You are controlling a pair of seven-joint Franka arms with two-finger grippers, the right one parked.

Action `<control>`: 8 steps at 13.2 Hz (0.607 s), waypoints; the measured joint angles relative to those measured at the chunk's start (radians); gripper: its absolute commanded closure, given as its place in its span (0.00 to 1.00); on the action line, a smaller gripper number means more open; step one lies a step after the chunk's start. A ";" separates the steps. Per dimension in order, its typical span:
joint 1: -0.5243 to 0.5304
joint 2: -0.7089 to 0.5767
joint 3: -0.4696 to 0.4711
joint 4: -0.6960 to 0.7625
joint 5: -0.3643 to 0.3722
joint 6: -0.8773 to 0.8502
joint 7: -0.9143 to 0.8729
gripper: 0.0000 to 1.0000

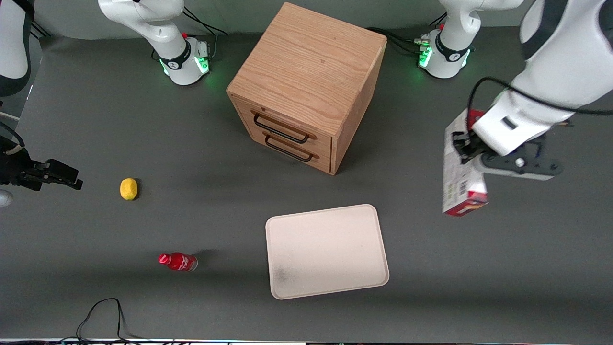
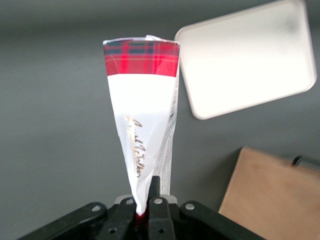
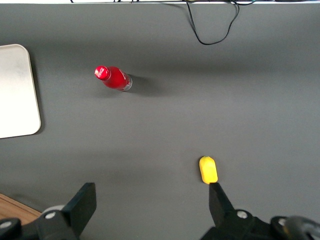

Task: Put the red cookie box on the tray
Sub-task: 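Carry the held cookie box with the left gripper over the white tray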

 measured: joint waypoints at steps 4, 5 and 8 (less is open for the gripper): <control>-0.109 0.211 0.006 0.225 0.020 0.003 -0.183 1.00; -0.135 0.253 0.007 0.265 0.038 0.003 -0.225 1.00; -0.205 0.355 0.008 0.343 0.079 0.004 -0.340 1.00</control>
